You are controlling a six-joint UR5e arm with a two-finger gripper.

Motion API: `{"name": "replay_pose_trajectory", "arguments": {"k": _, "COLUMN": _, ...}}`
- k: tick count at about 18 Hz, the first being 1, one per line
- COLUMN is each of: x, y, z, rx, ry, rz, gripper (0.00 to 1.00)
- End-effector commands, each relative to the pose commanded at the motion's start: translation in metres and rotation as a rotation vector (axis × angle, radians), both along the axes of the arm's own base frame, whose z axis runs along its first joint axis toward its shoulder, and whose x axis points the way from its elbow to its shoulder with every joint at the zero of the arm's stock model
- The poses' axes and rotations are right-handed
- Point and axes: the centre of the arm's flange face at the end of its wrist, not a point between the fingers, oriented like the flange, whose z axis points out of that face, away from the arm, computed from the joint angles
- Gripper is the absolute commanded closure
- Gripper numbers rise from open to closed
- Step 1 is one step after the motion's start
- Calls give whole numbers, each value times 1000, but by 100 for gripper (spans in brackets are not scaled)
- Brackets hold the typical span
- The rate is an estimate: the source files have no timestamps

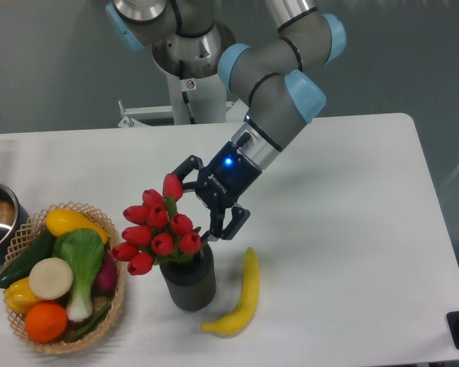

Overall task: Pick up the flowers from the vase
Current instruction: 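Lower the gripper around the tulip stems just below the blooms, then close the gripper on the tulip stems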

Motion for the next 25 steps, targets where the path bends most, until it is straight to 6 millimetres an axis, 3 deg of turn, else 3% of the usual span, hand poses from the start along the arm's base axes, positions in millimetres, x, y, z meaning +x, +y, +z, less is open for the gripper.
{"name": "replay_pose_trajectory", "arguments": {"k": 25, "x": -4, "y": 13, "z": -9, "rx": -3, "ry": 6, "rz": -20, "gripper": 0}}
